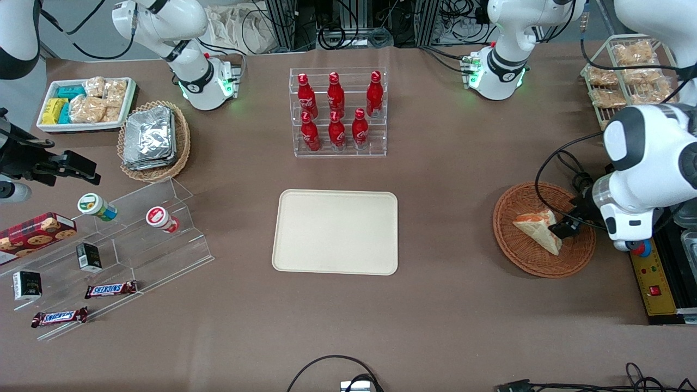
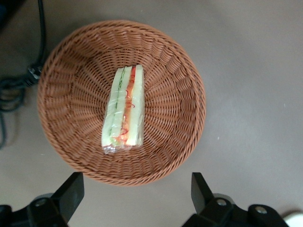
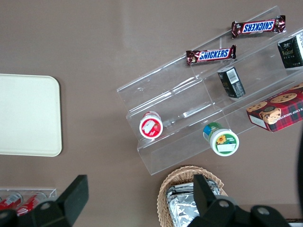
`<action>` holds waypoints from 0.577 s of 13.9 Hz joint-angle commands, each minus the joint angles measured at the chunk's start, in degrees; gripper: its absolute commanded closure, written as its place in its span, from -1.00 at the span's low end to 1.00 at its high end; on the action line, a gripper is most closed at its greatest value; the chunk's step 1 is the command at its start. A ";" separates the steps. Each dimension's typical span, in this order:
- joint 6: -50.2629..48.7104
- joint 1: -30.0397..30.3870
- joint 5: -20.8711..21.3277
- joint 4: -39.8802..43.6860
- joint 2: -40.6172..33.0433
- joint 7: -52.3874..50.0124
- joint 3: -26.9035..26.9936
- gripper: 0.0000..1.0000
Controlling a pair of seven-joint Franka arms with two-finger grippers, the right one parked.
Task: Place sandwich from basket to tray
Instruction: 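Move the open left gripper down over the wrapped sandwich in the basket, then lower the left gripper and close it on the sandwich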
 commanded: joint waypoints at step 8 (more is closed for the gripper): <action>11.09 2.22 -0.09 -12.11 1.74 -2.13 1.10 -1.00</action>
